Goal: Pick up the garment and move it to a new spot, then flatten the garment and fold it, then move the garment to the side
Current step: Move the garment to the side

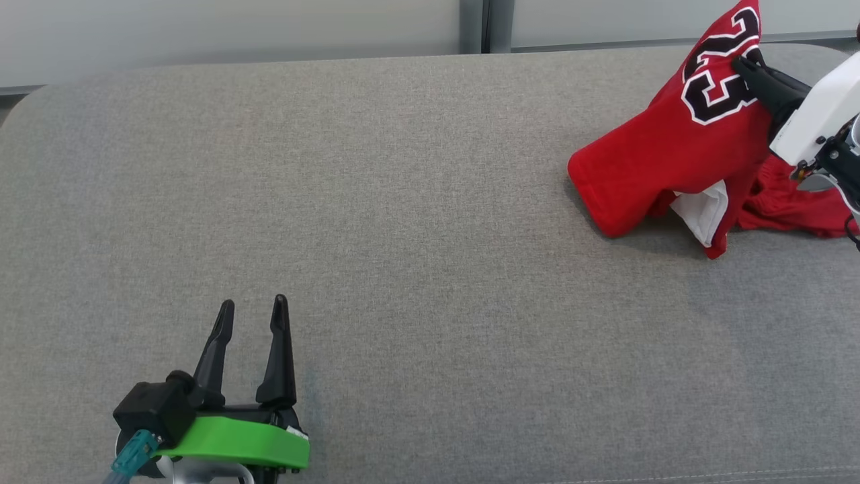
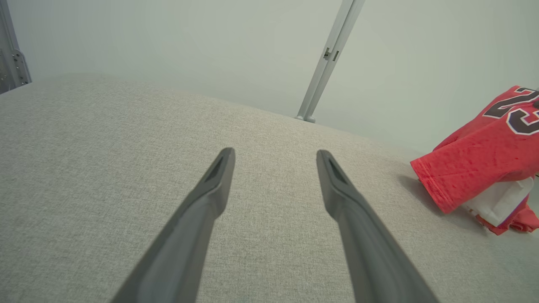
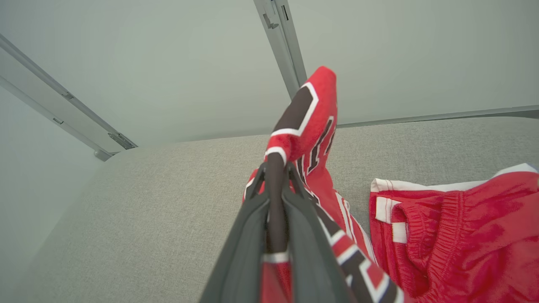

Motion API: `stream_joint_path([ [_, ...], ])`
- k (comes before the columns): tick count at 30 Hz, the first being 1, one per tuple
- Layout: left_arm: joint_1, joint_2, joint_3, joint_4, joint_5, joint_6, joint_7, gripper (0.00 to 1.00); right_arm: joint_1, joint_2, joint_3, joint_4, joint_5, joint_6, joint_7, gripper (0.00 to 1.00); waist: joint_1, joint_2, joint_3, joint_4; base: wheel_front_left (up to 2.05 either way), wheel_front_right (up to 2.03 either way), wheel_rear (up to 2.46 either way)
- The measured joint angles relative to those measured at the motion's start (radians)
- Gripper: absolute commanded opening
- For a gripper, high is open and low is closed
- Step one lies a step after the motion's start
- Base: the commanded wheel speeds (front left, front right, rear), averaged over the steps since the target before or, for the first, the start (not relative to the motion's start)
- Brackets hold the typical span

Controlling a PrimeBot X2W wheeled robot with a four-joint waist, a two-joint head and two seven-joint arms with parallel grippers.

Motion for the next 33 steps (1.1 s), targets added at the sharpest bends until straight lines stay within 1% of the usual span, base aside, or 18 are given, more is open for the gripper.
stream_joint_path([
  [5, -0.018, 0.009, 0.002, -0.009, 0.010, 0.000, 0.000, 1.00, -0.039, 0.008, 0.000, 0.001, 0.000, 0.000, -0.002, 0.00, 0.0000, 0.0000, 0.027, 0.008, 0.00, 0.00, 0.00],
  [9, -0.018, 0.012, 0.003, -0.015, 0.010, 0.000, 0.002, 1.00, -0.051, -0.011, -0.011, 0.019, -0.002, 0.000, -0.002, 0.00, 0.0000, 0.0000, 0.042, 0.008, 0.00, 0.00, 0.00],
  [13, -0.018, 0.016, 0.004, -0.020, 0.016, 0.000, 0.009, 1.00, -0.052, -0.055, -0.023, 0.056, -0.009, -0.018, -0.005, 0.00, 0.0000, 0.0000, 0.058, 0.006, 0.00, 0.00, 0.00],
  [16, -0.018, 0.018, 0.005, -0.027, 0.018, 0.000, 0.009, 1.00, -0.051, -0.086, -0.036, 0.082, -0.018, -0.040, -0.011, 0.00, 0.0000, 0.0000, 0.070, 0.002, 0.00, 0.00, 0.00],
  [21, -0.020, 0.032, 0.006, -0.053, 0.036, 0.003, 0.028, 1.00, -0.052, -0.150, -0.028, 0.115, -0.084, -0.045, -0.028, 0.00, 0.0000, 0.0000, 0.098, -0.008, 0.00, 0.00, 0.00],
  [24, -0.032, 0.045, 0.003, -0.066, 0.043, 0.003, 0.043, 1.00, -0.063, -0.156, -0.028, 0.126, -0.102, -0.060, -0.042, 0.00, 0.0000, 0.0000, 0.121, -0.014, 0.00, 0.00, 0.00],
  [27, -0.057, 0.058, 0.004, -0.086, 0.047, 0.003, 0.054, 1.00, -0.088, -0.157, -0.025, 0.126, -0.128, -0.063, -0.066, 0.00, 0.0000, 0.0000, 0.148, -0.020, 0.00, 0.00, 0.00],
  [29, -0.067, 0.062, 0.004, -0.095, 0.062, 0.004, 0.062, 1.00, -0.101, -0.161, -0.025, 0.129, -0.150, -0.079, -0.085, 0.00, 0.0000, 0.0000, 0.167, -0.024, 0.00, 0.00, 0.00],
  [32, -0.077, 0.069, 0.003, -0.113, 0.074, 0.004, 0.065, 1.00, -0.115, -0.177, -0.021, 0.145, -0.180, -0.089, -0.110, 0.00, 0.0000, 0.0000, 0.196, -0.027, 0.00, 0.00, 0.00],
  [33, -0.084, 0.072, 0.002, -0.117, 0.075, 0.004, 0.070, 1.00, -0.116, -0.183, -0.020, 0.152, -0.190, -0.097, -0.121, 0.00, 0.0000, 0.0000, 0.206, -0.028, 0.00, 0.00, 0.00],
])
